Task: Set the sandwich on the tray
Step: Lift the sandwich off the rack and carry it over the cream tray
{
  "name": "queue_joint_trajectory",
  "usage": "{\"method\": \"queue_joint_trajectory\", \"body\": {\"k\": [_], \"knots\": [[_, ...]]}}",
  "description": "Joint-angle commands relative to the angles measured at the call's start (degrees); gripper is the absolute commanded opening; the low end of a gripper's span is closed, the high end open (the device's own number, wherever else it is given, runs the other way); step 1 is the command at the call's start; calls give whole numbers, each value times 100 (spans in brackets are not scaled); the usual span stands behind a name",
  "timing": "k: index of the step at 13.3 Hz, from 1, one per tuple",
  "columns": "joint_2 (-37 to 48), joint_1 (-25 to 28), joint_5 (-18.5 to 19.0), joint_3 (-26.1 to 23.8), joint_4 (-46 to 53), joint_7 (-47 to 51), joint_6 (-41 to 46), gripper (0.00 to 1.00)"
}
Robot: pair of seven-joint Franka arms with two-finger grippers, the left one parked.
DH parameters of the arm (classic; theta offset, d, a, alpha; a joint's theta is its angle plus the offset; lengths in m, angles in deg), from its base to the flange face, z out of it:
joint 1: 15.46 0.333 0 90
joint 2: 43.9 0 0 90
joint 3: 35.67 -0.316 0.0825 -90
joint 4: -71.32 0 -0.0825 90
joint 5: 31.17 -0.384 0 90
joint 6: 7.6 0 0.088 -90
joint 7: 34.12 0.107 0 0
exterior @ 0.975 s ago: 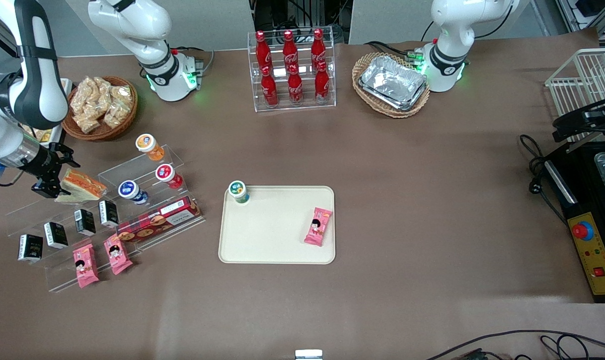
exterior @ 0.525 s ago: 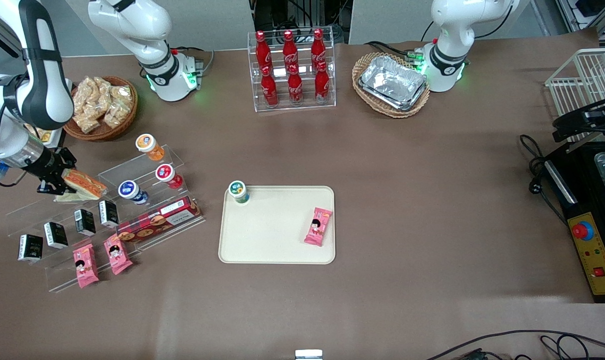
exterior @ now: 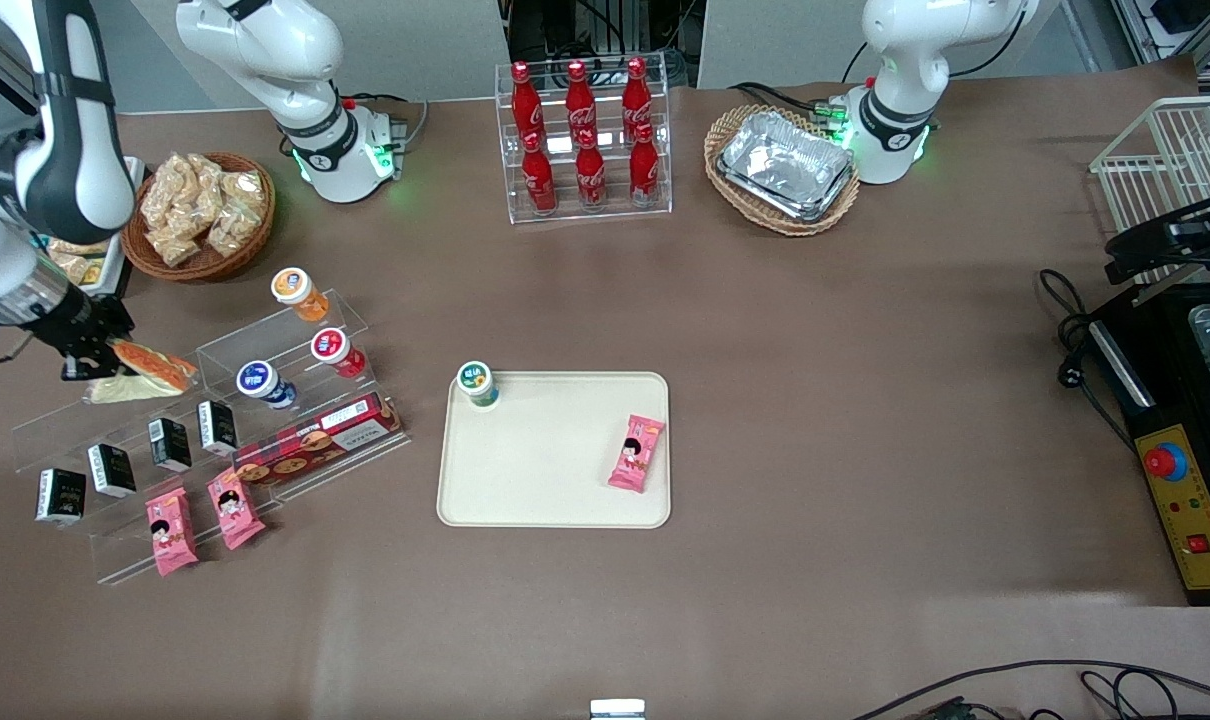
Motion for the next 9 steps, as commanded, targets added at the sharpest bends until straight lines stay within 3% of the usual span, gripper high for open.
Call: {"method": "queue_joint_trajectory", "body": {"k": [1,5,9], "knots": [[132,72,63,-104,950,-54,1421,16],[123,747,-17,-95,1664,506,2434,16],[53,1512,-235,-95,1911,1350,2647,14]]}}
